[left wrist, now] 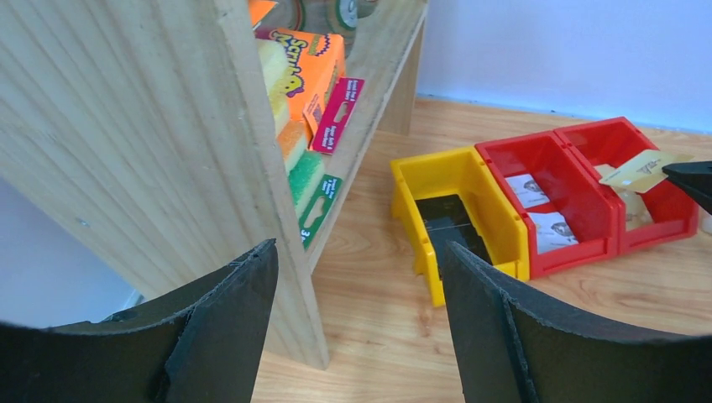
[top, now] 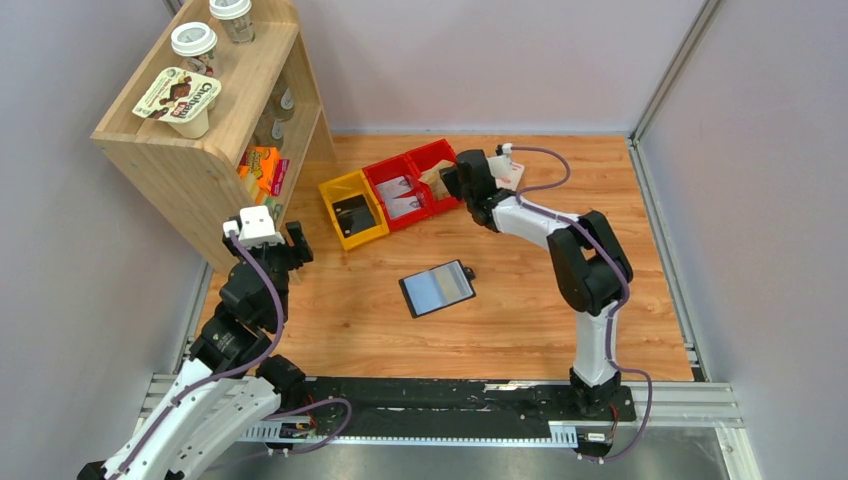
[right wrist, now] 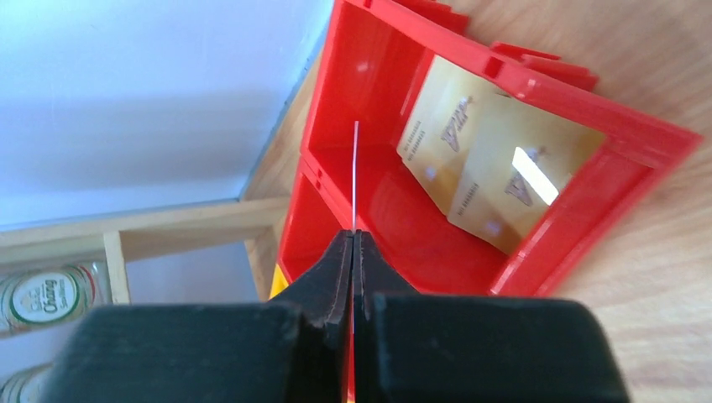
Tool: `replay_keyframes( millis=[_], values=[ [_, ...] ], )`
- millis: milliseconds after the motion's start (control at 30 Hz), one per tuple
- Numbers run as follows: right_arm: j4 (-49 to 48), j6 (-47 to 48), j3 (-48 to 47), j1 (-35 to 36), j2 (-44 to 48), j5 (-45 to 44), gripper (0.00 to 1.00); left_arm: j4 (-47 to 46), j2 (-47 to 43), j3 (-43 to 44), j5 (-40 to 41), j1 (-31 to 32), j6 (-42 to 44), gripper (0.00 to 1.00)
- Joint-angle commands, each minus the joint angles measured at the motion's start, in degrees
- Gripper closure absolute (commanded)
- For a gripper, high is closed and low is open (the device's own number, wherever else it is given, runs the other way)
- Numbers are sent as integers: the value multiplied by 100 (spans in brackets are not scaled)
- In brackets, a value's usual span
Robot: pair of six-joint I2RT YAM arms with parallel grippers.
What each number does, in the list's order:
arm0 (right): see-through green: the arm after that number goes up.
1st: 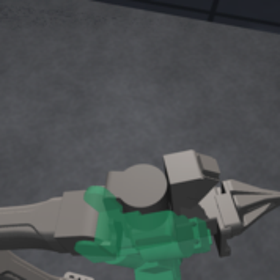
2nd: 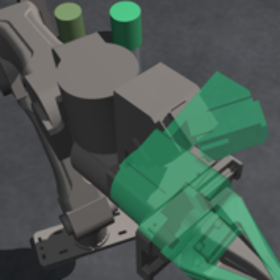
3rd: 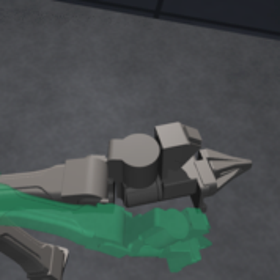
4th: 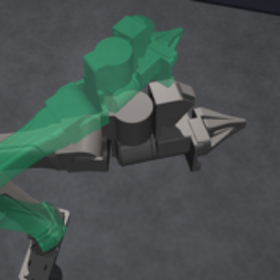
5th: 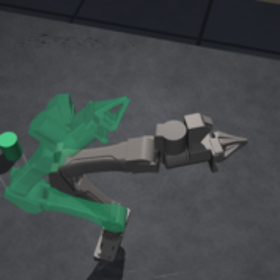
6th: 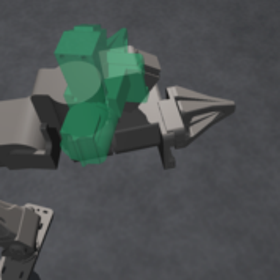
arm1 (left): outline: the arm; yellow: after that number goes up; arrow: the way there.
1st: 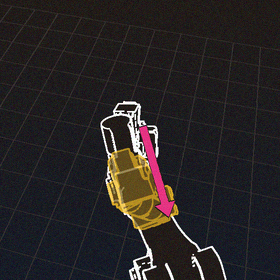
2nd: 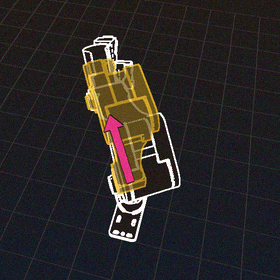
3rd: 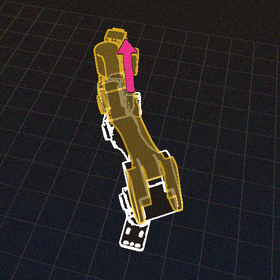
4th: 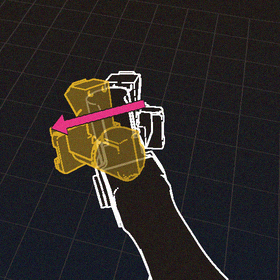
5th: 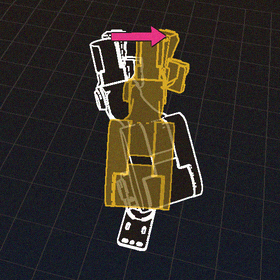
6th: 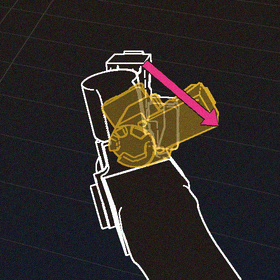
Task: Take the credit cards out of the card holder
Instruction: Place the credit card in the storage box.
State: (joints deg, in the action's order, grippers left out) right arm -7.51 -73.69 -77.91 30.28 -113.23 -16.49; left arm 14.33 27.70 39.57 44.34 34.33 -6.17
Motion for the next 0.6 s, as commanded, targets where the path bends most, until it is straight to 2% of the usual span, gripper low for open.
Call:
replay_keyframes(
  millis=[0, 267, 467, 567],
  values=[
    [-93, -505, -690, 65, -418, -943, 100, -114, -37, -2, 181, -110, 134, 21],
    [117, -997, -1006, 57, -893, -1559, 100, -97, -90, -37, 66, -163, 46, 21],
    [644, -1279, -1516, 74, -1376, -1287, 100, -114, -151, -64, 40, -172, 2, 21],
    [733, -1358, -1569, 74, -1465, -1129, 92, -114, -160, -72, 49, -181, 2, 21]
  ],
)
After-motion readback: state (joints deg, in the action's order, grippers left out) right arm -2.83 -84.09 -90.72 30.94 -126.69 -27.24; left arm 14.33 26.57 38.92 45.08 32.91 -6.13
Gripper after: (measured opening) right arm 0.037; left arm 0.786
